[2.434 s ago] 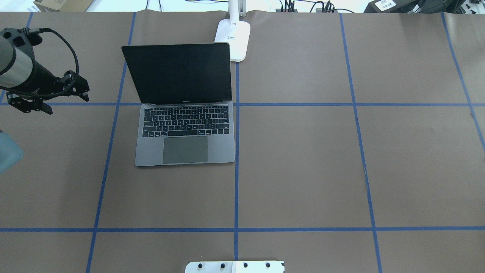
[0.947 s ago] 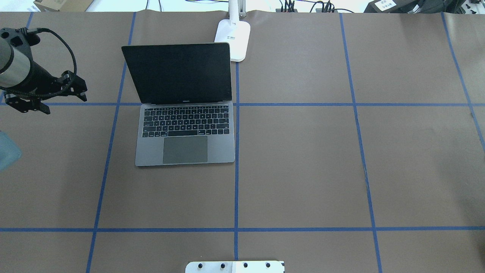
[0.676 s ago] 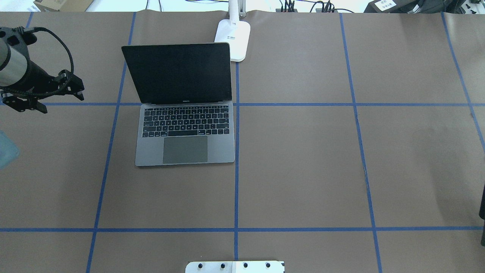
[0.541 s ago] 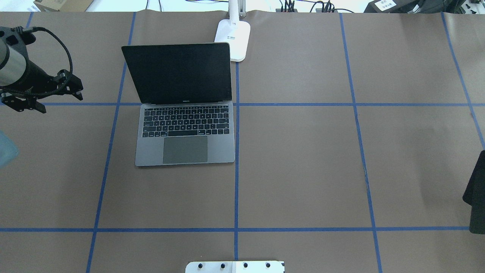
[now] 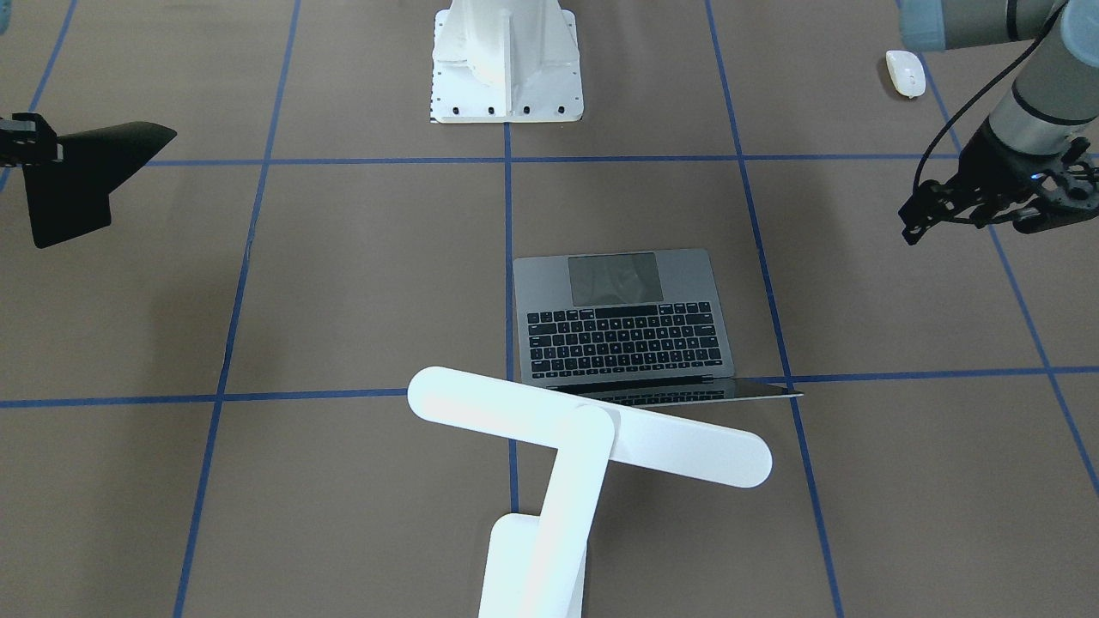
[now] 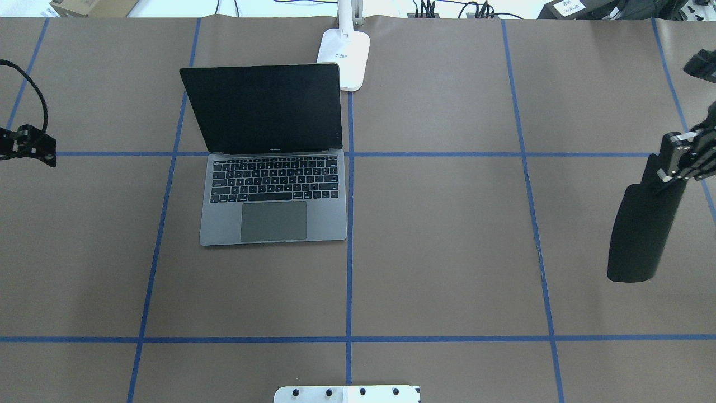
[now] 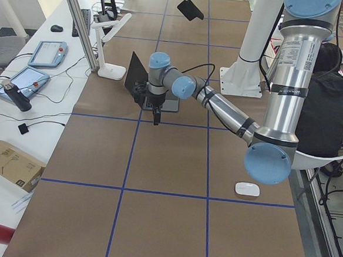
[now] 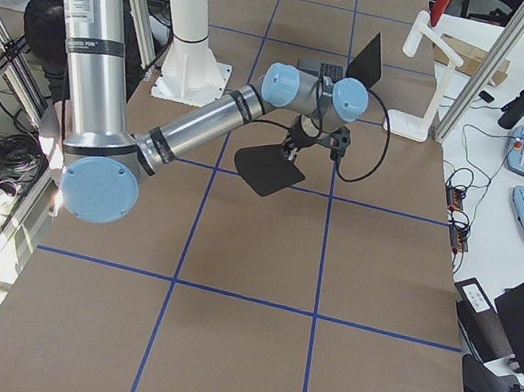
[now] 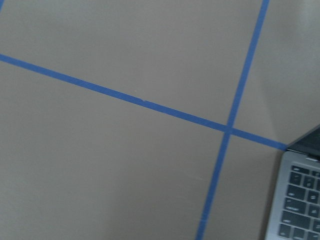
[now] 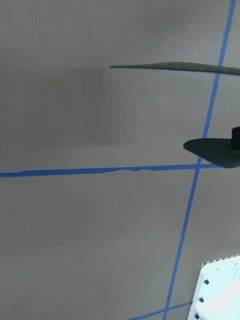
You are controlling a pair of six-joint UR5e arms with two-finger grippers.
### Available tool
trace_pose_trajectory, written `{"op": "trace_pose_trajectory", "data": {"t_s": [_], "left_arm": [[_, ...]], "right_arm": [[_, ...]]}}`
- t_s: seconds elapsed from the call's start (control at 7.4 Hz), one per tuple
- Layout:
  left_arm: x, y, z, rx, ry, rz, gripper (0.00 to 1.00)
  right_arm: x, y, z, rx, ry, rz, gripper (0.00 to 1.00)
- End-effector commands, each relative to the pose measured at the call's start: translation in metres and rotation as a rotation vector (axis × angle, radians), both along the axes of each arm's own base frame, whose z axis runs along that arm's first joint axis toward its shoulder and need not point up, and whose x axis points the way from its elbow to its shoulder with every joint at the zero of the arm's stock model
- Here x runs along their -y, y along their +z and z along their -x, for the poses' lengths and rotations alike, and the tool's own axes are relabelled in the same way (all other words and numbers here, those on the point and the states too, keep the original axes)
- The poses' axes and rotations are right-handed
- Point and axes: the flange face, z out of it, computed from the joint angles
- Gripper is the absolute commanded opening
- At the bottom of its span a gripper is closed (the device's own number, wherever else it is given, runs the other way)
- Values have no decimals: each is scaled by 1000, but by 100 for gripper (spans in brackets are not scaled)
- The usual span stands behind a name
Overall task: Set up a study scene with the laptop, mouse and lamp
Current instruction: 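Carry the black mouse pad with the right gripper toward the laptop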
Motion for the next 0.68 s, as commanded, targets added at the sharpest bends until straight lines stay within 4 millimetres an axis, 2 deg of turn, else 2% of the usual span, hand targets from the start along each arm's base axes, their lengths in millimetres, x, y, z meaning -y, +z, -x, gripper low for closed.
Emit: {"op": "trace_pose_trajectory", "data": {"t_s": [0.0, 0.14, 0.27, 0.41, 0.54], "left_arm": [[-40, 41, 31, 39, 54, 18, 100], [-65, 57, 43, 30, 51, 0, 100], [-81, 74, 49, 5, 51, -13, 100], [-88, 79, 46, -52, 75, 18, 100], [-89, 80, 45, -73, 86, 32, 100]], "right_arm": [[6, -66, 99, -167, 53, -10, 0], [13, -70, 134, -136, 126, -8, 0], [14, -63, 178, -142, 194, -12, 0], [21, -51, 206, -122, 221, -14, 0], [24, -55, 219, -107, 213, -25, 0]]}}
